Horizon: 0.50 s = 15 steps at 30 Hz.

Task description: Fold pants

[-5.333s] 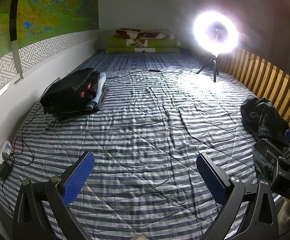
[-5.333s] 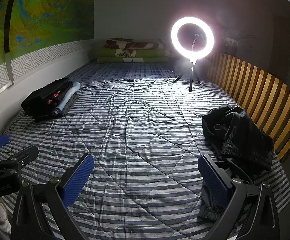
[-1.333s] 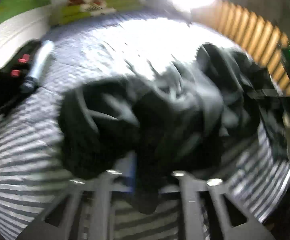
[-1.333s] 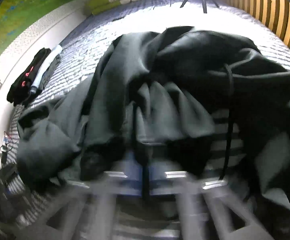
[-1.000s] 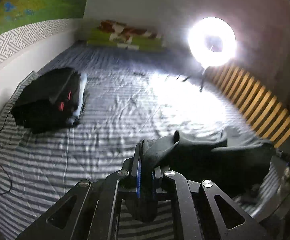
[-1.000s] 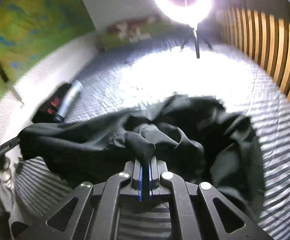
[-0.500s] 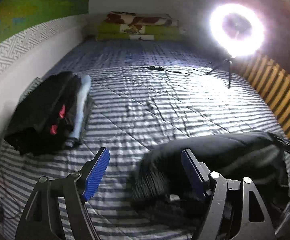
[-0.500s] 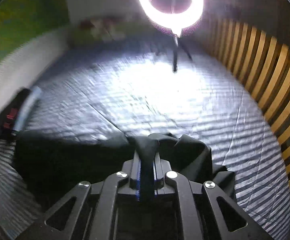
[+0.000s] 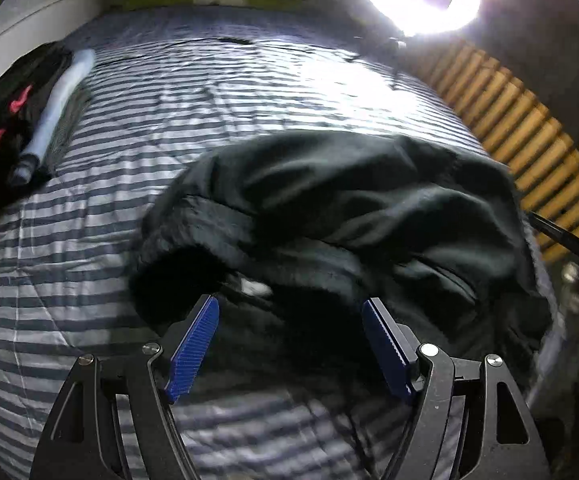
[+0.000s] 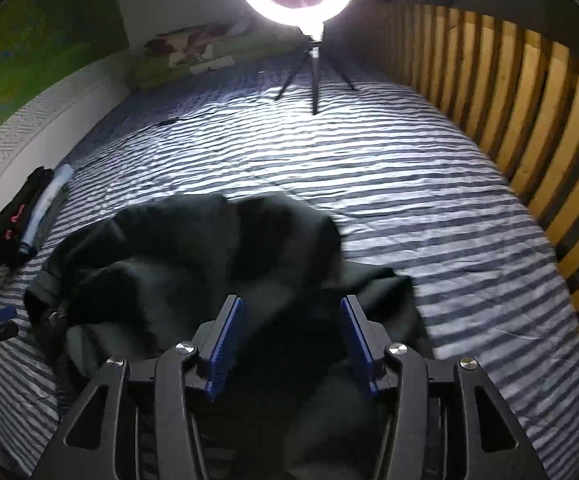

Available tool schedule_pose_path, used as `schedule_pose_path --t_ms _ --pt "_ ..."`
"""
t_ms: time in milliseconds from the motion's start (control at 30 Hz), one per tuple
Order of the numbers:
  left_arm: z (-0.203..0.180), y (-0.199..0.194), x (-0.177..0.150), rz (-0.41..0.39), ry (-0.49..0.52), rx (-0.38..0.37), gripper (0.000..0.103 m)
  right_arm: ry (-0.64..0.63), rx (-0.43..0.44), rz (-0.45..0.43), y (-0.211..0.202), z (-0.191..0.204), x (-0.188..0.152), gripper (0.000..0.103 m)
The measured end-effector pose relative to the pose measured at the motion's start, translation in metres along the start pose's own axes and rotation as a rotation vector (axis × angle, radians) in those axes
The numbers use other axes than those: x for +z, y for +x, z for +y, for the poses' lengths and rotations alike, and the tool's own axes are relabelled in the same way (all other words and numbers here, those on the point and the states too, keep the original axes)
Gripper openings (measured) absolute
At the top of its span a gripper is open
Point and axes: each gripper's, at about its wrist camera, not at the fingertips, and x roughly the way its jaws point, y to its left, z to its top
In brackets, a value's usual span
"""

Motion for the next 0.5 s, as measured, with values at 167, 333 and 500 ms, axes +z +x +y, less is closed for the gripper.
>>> schedule_pose_path --t_ms 167,333,500 --pt "0.043 0.001 0.012 -0.032 -0.090 0.097 0.077 -0.046 0.077 -0.014 -0.018 0.017 0.001 0.047" --pt "0.068 0.013 0.013 0.029 -0.090 0.106 0.078 -0.176 0.292 0.100 -0.018 0.084 -0.030 0.053" --pt "0.069 0.026 0.018 0.034 -0.087 0.113 0.047 -0.283 0.417 0.263 0.003 0.167 -0.083 0.056"
